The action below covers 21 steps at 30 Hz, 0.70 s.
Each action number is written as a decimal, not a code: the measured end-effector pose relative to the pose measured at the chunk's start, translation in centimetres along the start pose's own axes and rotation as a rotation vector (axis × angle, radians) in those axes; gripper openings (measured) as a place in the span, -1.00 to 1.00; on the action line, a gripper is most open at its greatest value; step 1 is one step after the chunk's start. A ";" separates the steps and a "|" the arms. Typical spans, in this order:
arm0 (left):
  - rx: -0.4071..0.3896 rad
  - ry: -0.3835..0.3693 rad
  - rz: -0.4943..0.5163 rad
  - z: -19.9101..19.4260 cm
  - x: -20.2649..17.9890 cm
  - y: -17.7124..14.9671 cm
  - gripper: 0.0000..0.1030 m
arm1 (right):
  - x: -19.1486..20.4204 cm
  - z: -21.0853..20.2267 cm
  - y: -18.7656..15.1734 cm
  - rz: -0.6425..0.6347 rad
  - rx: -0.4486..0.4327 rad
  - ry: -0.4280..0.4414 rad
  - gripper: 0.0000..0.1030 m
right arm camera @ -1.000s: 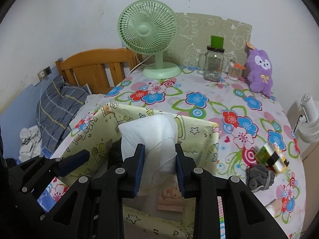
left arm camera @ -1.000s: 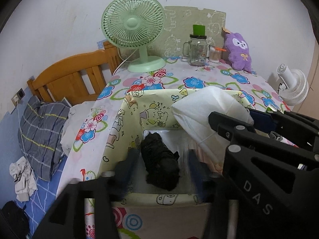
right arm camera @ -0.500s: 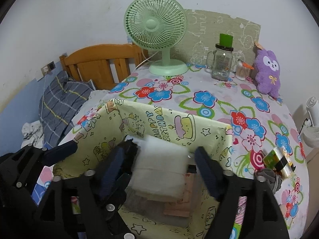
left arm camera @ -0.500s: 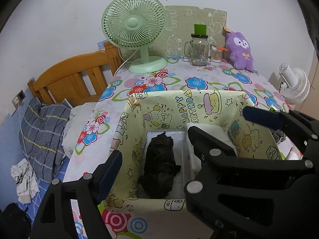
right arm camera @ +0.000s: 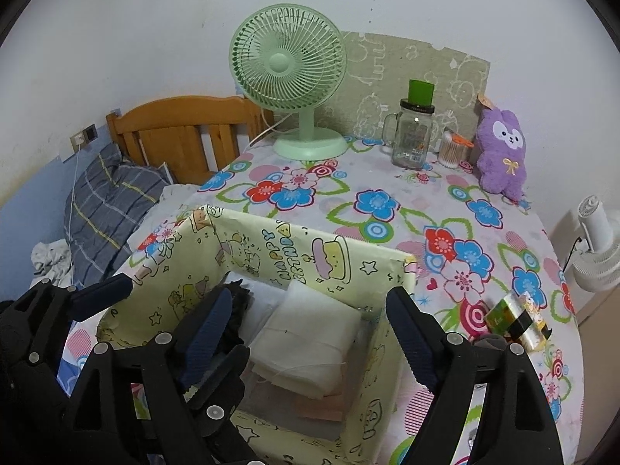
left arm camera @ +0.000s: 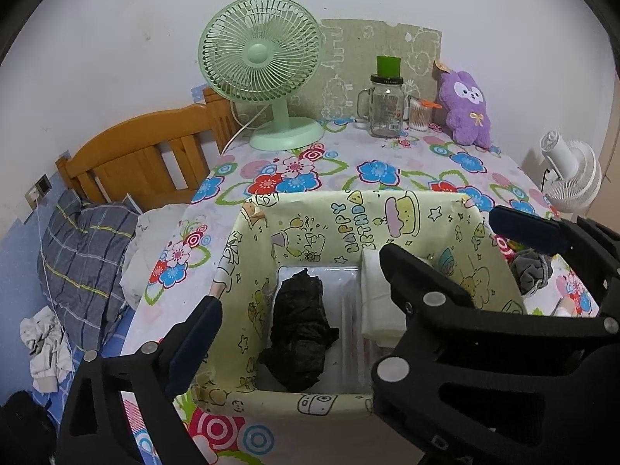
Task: Organize soft objects
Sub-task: 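Lower umbrella and cloth into the box and open both grippers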
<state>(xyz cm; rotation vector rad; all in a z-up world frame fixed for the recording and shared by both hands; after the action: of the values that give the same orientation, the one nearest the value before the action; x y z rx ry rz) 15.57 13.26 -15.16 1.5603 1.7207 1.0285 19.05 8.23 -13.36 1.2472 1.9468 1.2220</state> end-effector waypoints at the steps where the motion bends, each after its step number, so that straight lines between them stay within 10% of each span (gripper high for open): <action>1: 0.001 -0.002 -0.005 -0.1 -0.1 0.1 0.90 | -0.1 -0.1 0.1 0.004 -0.003 -0.001 0.64; 21: -0.077 -0.034 -0.018 -3.2 -2.8 2.9 0.90 | -2.4 -3.7 2.2 0.038 -0.062 -0.010 0.75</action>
<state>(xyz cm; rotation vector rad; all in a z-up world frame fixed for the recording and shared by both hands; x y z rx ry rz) 14.82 10.00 -11.26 1.5028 1.6507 1.0406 18.07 4.93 -9.83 1.2621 1.8716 1.2825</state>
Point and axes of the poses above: each gripper's, at about its wrist camera, not at the fingertips, and z roughly the way its jaws point, x to its left, y to its top, the point moved 10 cm from there along z, roughly the way its jaws point, and after that the axes turned 14 degrees about -x, right-handed, at the moved point
